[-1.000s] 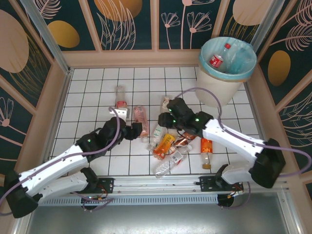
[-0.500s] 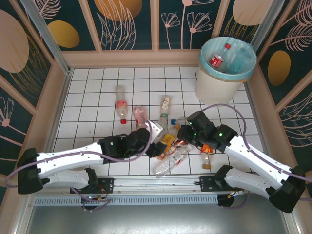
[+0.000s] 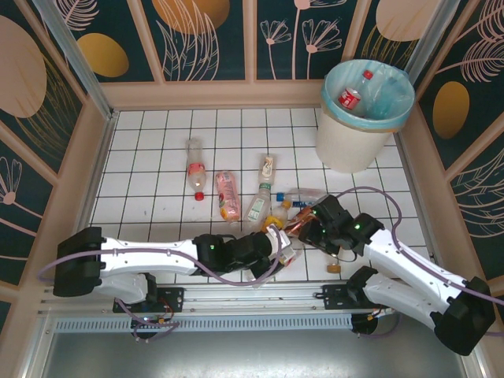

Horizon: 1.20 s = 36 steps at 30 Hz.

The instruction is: Put the plastic bottles in the bin

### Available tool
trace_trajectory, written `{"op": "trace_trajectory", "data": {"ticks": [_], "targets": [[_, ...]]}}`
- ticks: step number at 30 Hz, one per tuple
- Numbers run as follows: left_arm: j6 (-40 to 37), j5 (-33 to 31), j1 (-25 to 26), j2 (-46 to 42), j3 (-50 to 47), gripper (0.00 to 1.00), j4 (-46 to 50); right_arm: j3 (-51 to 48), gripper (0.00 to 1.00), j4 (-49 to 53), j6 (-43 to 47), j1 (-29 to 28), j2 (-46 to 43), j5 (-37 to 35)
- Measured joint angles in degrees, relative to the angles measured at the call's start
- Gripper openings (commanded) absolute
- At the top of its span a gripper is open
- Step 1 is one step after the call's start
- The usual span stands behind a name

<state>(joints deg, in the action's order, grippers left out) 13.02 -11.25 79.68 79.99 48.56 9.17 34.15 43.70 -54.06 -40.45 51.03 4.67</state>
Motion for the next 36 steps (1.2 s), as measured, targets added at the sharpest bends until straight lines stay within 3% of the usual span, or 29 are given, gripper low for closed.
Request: {"op": "trace_trajectory", "data": {"ticks": [12,17,36], "targets": [[-4.26,1.44,0.0,6.16,0.0,0.59,-0.11,-4.0,0.53,-7.63,1.11,5.95,-0.02,3.04],[-4.66,1.81,0.0,8.72,0.9,0.54,0.02,-6.58,0.52,-11.1,-0.17,6.29,-0.02,4.72],[-3.82,0.5,0.17,9.11,0.87,0.54,-0.22,-12.52,0.53,-19.67,-4.72,6.99,0.02,7.89]]}}
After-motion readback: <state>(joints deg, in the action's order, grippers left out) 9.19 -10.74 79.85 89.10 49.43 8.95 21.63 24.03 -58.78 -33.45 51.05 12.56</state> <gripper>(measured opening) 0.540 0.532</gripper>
